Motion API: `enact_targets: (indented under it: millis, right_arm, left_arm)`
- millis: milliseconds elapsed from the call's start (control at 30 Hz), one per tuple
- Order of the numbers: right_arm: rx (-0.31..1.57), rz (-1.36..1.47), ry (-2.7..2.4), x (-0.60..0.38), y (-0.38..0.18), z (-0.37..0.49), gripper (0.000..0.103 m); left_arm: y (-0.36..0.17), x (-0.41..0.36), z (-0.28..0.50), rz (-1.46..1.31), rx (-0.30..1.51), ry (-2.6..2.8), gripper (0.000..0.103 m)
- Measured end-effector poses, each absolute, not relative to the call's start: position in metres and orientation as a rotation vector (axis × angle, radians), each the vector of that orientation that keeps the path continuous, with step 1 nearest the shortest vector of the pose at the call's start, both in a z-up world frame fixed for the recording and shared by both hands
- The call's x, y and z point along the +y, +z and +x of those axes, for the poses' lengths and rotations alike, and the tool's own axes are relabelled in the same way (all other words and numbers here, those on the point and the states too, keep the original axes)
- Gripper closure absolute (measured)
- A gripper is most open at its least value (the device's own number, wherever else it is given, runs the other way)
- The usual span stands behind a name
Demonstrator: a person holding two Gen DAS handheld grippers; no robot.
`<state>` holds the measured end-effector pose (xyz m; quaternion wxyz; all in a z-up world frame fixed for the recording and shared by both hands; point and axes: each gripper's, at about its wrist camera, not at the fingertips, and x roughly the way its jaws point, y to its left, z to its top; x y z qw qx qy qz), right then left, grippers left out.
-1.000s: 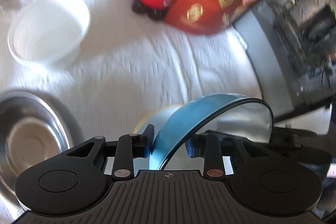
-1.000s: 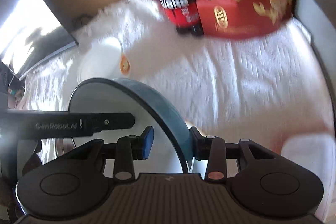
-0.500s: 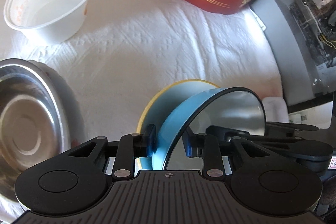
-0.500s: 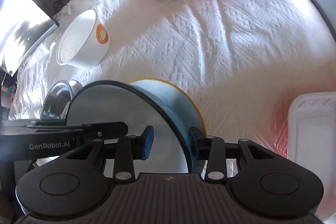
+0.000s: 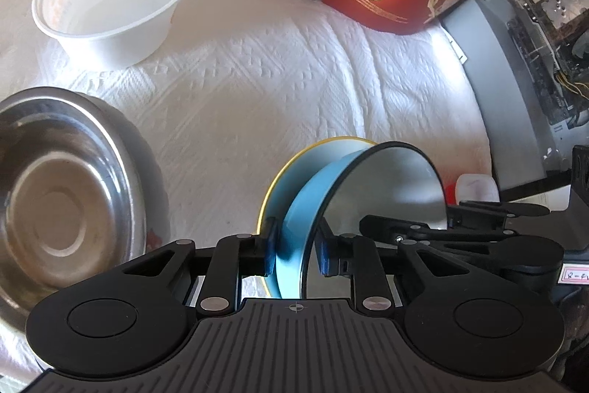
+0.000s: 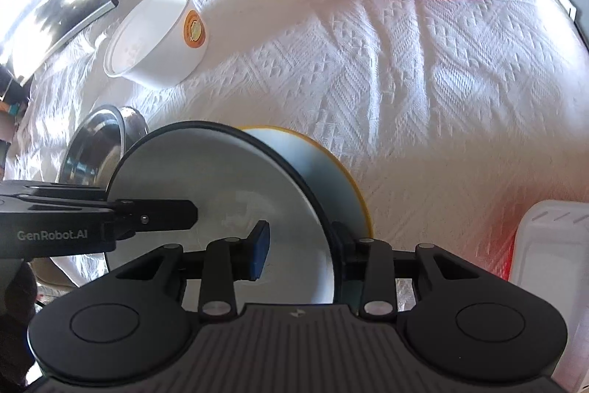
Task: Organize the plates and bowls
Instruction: 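Lower the blue bowl into the gold-rimmed cream bowl and open the left tool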
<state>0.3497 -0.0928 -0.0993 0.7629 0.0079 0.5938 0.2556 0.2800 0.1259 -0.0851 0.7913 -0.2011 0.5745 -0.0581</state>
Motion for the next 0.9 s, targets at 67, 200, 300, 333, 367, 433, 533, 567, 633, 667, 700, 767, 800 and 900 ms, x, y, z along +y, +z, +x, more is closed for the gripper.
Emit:
enact_targets:
  millis: [67, 200, 300, 333, 367, 433, 533, 567, 633, 667, 700, 767, 800, 900]
  right_arm:
    - [1.29, 0.014, 0.557, -0.094, -0.098, 0.35, 0.066]
    - [1.281, 0.014, 0.552, -0.097, -0.093, 0.35, 0.066]
    - [1.264, -0.001, 0.546, -0.097, -0.089, 0.348, 0.066]
    - [1.262, -0.001, 0.544, -0.097, -0.088, 0.348, 0.066]
    - [1.26, 0.0, 0.54, -0.098, -0.088, 0.348, 0.066]
    - [1.254, 0.009, 0.529, -0.099, -0.086, 0.347, 0.066]
    - [1.236, 0.019, 0.513, -0.1, -0.082, 0.346, 0.066]
    - [1.237, 0.026, 0.507, -0.1, -0.082, 0.346, 0.066]
    - [1.233, 0.029, 0.499, -0.101, -0.081, 0.343, 0.066]
    - [1.23, 0.03, 0.495, -0.102, -0.081, 0.341, 0.066]
    - [1.229, 0.03, 0.49, -0.102, -0.081, 0.34, 0.066]
    - [1.226, 0.032, 0.482, -0.102, -0.08, 0.338, 0.066]
    - [1.223, 0.034, 0.479, -0.103, -0.079, 0.337, 0.066]
    - [1.208, 0.044, 0.467, -0.106, -0.075, 0.336, 0.066]
  left_arm:
    - [-0.083, 0.127, 0.279, -0.43, 1.233, -0.124, 0.08]
    - [-0.08, 0.129, 0.277, -0.422, 1.229, -0.127, 0.08]
    - [-0.079, 0.13, 0.276, -0.425, 1.225, -0.129, 0.081]
    - [-0.078, 0.132, 0.276, -0.43, 1.225, -0.129, 0.081]
    - [-0.078, 0.133, 0.275, -0.437, 1.225, -0.126, 0.081]
    - [-0.074, 0.135, 0.274, -0.441, 1.215, -0.126, 0.081]
    - [-0.069, 0.139, 0.271, -0.452, 1.2, -0.138, 0.081]
    - [-0.068, 0.14, 0.27, -0.452, 1.196, -0.14, 0.082]
    - [-0.067, 0.14, 0.269, -0.458, 1.193, -0.14, 0.082]
    - [-0.067, 0.14, 0.27, -0.46, 1.193, -0.137, 0.082]
    - [-0.066, 0.14, 0.271, -0.461, 1.193, -0.134, 0.082]
    - [-0.065, 0.14, 0.272, -0.468, 1.187, -0.138, 0.084]
    - [-0.064, 0.141, 0.273, -0.476, 1.183, -0.15, 0.084]
    - [-0.059, 0.136, 0.275, -0.47, 1.167, -0.175, 0.084]
